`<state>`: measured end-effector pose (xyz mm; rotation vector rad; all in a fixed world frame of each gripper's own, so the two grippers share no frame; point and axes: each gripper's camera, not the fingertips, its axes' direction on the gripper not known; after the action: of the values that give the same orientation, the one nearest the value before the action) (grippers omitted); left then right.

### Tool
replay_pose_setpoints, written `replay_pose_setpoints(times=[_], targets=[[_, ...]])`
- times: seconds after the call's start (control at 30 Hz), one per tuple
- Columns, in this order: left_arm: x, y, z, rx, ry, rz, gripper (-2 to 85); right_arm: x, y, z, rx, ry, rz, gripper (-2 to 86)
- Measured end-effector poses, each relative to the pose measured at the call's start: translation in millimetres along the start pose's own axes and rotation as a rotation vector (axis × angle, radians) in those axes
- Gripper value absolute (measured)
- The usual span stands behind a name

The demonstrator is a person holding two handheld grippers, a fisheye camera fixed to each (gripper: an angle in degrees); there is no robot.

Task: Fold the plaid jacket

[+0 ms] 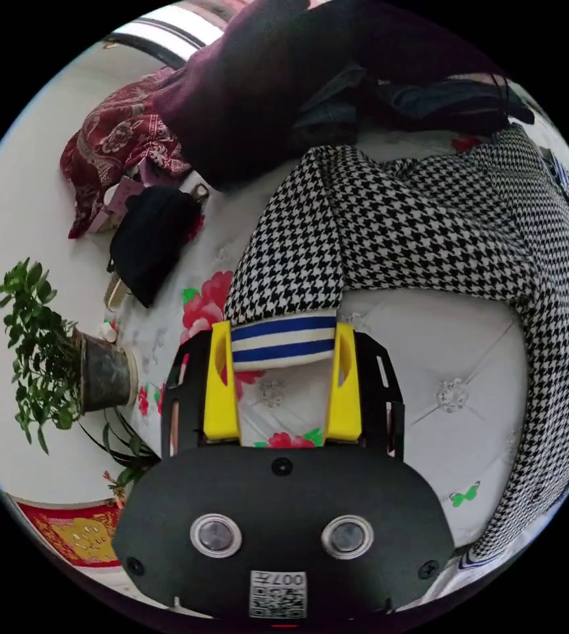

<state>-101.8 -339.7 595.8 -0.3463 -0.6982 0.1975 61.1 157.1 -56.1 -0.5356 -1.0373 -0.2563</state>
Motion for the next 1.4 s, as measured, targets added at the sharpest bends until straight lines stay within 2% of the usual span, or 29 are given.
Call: replay_pose_setpoints(times=[0.07,0.13,0.2,0.27,0.33,0.47,0.6,0.7,0.77,0.9,1.07,1.17,1.27,1.33,1.4], targets=[[7,-6,6,0.050,0.034,0.156,9.1,4,-12,-9,0.009,0.009,0.014,0.0],[3,-11,12,0.010,0.003,0.151,5.5,12,-22,-15,0.015,-0.017,0.043,-0.1],[-12,-13,12,-0.005,0.083,0.124,5.1,20,-29,-22,0.037,-0.036,0.073,-0.2],[-60,-5,3,0.041,0.292,-0.003,4.9,25,-37,-31,0.071,-0.030,0.092,-0.3],[-117,11,-9,0.137,0.408,-0.165,4.8,23,-42,-39,0.100,-0.015,0.085,-0.3],[-271,56,-17,0.251,0.546,-0.602,4.6,19,-52,-47,0.110,-0.009,0.058,-0.3],[-324,59,-1,0.187,0.677,-0.678,4.8,19,-54,-44,0.107,-0.030,0.058,-0.3],[-329,49,7,0.211,0.909,-0.617,4.8,15,-51,-45,0.117,-0.043,0.067,-0.3],[-321,38,8,0.210,1.108,-0.547,4.8,12,-47,-50,0.123,-0.045,0.070,-0.3],[-291,12,-20,0.216,1.324,-0.398,5.0,8,-35,-65,0.147,-0.038,0.080,-0.3],[-190,-35,-96,0.277,1.624,-0.171,6.1,5,-10,-89,0.195,-0.017,0.121,-0.2],[-98,-46,-140,0.356,1.743,0.040,13.1,7,6,-97,0.217,-0.009,0.169,0.0],[-4,-38,-161,0.332,1.833,0.282,18.8,14,16,-105,0.260,-0.018,0.216,1.0],[24,-19,-161,0.342,1.840,0.326,19.1,22,18,-113,0.285,-0.024,0.233,2.1],[28,5,-152,0.387,1.765,0.318,18.1,37,15,-123,0.309,-0.016,0.247,3.3]])
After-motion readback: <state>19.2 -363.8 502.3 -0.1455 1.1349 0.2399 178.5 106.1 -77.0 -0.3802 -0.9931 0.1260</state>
